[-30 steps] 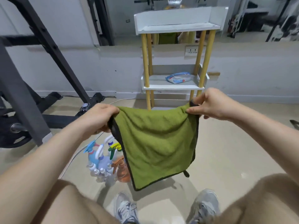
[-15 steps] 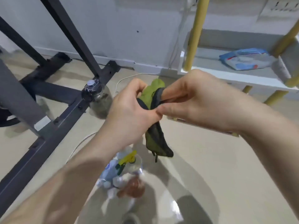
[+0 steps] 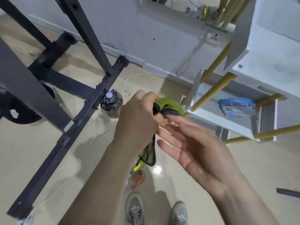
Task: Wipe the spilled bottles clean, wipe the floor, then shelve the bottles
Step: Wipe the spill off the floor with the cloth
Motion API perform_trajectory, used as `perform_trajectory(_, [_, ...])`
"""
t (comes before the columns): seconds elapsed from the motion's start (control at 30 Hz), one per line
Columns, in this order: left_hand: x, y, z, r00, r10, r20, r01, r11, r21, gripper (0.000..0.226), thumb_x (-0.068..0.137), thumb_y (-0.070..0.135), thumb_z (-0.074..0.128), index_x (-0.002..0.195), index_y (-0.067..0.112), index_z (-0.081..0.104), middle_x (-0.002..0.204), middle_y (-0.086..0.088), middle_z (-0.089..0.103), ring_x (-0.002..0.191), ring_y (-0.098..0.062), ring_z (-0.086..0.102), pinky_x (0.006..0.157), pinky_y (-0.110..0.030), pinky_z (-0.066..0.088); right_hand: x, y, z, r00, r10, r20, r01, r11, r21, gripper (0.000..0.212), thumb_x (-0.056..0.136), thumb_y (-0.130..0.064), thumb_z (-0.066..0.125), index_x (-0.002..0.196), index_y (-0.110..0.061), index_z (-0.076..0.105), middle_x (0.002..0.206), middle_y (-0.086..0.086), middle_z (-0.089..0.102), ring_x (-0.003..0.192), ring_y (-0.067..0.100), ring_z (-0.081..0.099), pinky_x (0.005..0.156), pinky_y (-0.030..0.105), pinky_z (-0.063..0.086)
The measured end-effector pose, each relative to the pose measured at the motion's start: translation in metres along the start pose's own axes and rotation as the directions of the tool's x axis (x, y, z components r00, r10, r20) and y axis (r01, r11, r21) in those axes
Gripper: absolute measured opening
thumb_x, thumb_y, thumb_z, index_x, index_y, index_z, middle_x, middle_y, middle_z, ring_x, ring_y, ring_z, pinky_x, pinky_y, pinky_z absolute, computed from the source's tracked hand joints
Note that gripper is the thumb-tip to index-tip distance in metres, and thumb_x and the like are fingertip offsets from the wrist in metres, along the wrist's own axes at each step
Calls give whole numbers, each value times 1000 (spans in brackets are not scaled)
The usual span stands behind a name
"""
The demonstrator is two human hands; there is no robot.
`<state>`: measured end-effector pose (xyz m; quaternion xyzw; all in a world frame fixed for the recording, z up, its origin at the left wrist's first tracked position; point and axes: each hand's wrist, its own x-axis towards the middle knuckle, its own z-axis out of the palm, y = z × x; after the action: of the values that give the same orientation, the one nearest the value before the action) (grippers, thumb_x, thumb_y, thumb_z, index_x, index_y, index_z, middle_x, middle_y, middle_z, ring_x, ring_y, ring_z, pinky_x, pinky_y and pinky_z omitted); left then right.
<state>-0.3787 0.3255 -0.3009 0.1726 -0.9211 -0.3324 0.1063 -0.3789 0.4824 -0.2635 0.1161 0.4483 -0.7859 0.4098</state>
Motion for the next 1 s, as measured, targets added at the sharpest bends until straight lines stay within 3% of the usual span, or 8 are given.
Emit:
perform_trajectory(0.13, [34,6,-38,968,-248,31,250,960,-126,11,83,20,62,94,19,61,78,8,56,77,-16,48,63,-22,27,-18,-14,26,987,-110,-115,48,897,-440,34,88,-6,64,118,-21,71,123,2,69,105,14,69,83,26,58])
perform_trajectory(0.23, [55,32,-35,948,-263,180,310,890,-333,6,85,23,62,89,25,58,76,7,63,78,-16,58,67,-30,44,22,-14,26,985,-103,-136,-30,677,-735,86,82,-24,79,149,-42,28,145,-19,43,124,0,50,100,26,49])
perform_trajectory(0.5, [124,41,24,928,-230,292,365,711,-601,13,84,27,60,96,29,56,88,3,65,88,-19,64,83,-45,56,158,-17,-24,862,-473,-180,172,608,-775,66,94,-27,52,153,-37,23,113,-16,66,102,9,64,90,31,52])
perform_trajectory(0.57, [145,40,46,862,-186,471,472,632,-614,16,89,17,63,101,28,61,91,1,69,88,-17,67,80,-36,58,179,-28,-47,864,-394,-313,114,759,-641,49,94,-36,49,143,-29,44,114,-3,69,103,16,66,90,38,55])
perform_trajectory(0.67, [167,29,78,812,-220,540,547,610,-573,35,86,0,60,97,32,66,90,10,72,87,-8,66,76,-26,53,198,-53,-73,879,-31,-475,-3,997,-71,28,99,-26,53,126,-20,59,102,6,72,90,23,69,70,38,58])
perform_trajectory(0.77, [174,9,113,784,-374,495,597,673,-437,46,79,5,61,117,33,61,115,5,64,104,-12,61,81,-23,47,215,-71,-94,876,95,-474,-23,987,156,35,98,-15,53,132,-13,56,112,11,71,96,25,70,72,35,59])
perform_trajectory(0.87, [180,-5,136,661,-394,639,690,653,-311,64,77,21,65,138,30,46,128,4,53,109,-17,57,81,-27,47,228,-76,-103,887,125,-443,-12,968,250,37,95,-16,54,131,-7,58,123,18,67,114,32,64,96,48,53])
perform_trajectory(1.0, [193,-23,151,538,-342,771,723,658,-212,29,82,24,72,109,14,67,102,-6,72,87,-16,68,72,-19,53,234,-89,-112,873,109,-475,50,950,309,36,102,-26,44,132,-10,57,124,15,67,113,29,65,98,46,50])
